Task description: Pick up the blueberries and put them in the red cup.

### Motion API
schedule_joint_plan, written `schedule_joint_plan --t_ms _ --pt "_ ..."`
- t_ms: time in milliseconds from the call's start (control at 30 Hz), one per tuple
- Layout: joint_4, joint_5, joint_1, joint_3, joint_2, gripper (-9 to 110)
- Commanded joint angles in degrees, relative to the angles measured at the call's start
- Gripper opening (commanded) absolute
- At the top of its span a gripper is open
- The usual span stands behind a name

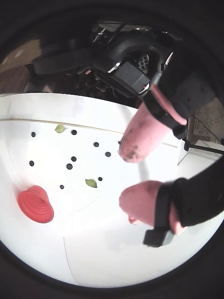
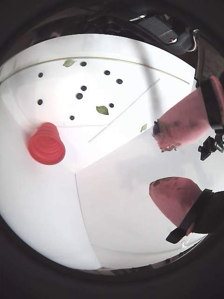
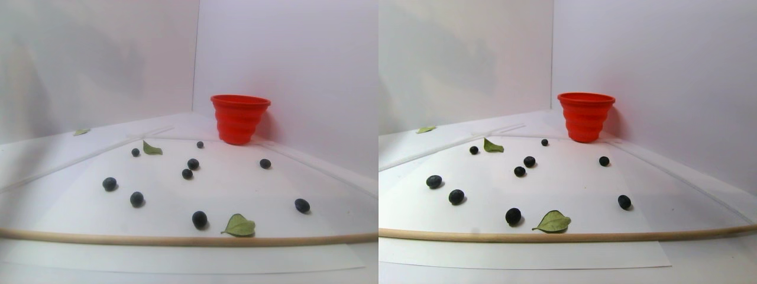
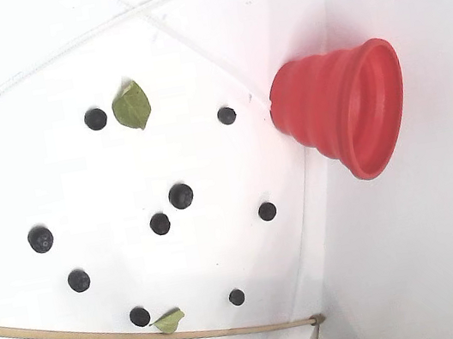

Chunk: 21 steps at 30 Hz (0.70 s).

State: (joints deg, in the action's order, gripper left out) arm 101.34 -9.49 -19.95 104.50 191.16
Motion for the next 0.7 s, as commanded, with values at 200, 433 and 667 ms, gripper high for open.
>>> schedule_joint_plan --t_ms 200,433,667 --pt "0.3 0.3 0.1 -0.9 0.6 12" --pt "0.3 0.2 0.3 -0.9 0.5 12" --pt "0.4 0.2 -1.1 -0.9 0.2 12"
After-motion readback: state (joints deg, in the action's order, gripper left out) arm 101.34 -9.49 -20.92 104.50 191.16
